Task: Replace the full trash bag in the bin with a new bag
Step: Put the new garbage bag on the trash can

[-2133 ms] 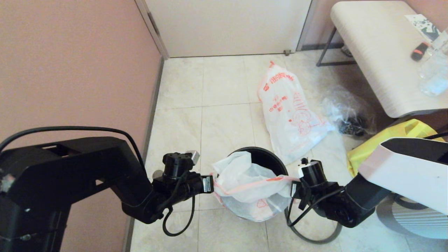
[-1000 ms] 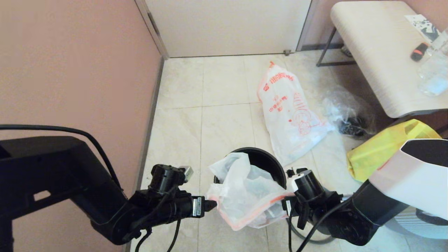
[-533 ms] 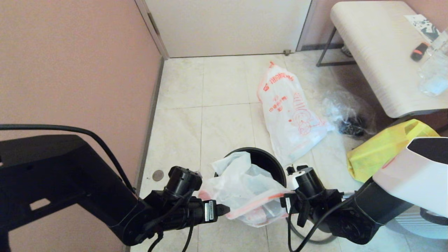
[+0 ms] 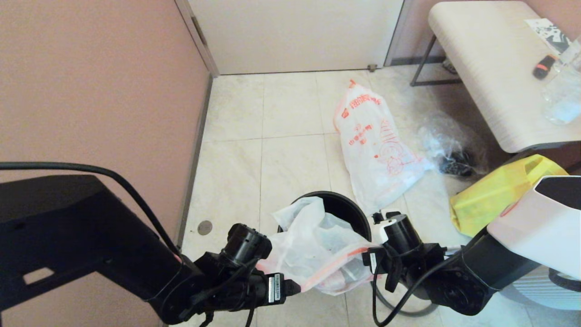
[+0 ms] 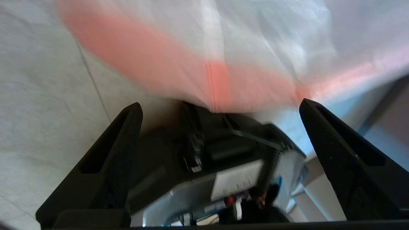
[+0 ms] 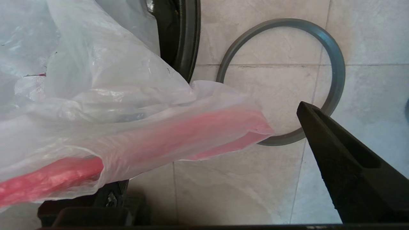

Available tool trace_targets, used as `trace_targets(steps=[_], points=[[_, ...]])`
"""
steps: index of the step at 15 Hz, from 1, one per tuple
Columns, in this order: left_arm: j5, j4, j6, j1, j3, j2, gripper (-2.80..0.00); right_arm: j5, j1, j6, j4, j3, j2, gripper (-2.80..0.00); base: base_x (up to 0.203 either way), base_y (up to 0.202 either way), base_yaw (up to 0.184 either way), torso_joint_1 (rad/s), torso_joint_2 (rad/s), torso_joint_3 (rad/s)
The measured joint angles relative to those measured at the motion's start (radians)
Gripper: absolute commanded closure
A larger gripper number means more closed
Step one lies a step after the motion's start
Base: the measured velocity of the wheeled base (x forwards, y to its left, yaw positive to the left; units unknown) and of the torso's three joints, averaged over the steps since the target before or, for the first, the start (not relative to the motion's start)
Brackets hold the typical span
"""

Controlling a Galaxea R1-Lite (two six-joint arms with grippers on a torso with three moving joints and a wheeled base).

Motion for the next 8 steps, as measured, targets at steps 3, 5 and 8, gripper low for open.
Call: trace_targets(steps=[3,5,8], points=[[-0.001,-0.007,-0.004,-0.054,0.058,-0.057,-2.80,0.000,0.000,0.001,0.000,-0.006,0.001,-2.80,0.000,0.000,0.000,0.000,0.00,0.000],[0.003,-0.007,-0.003,-0.062,0.057,-0.053,-2.80,0.000,0.000,0.001,0.000,-0.013,0.001,-2.80,0.000,0.000,0.000,0.000,0.00,0.000],[0.022,-0.006,-0.009,-0.062,0.002,-0.003,-2.80,0.000,-0.001,0.001,0.001,-0.019,0.001,-2.80,0.000,0.000,0.000,0.000,0.00,0.000]])
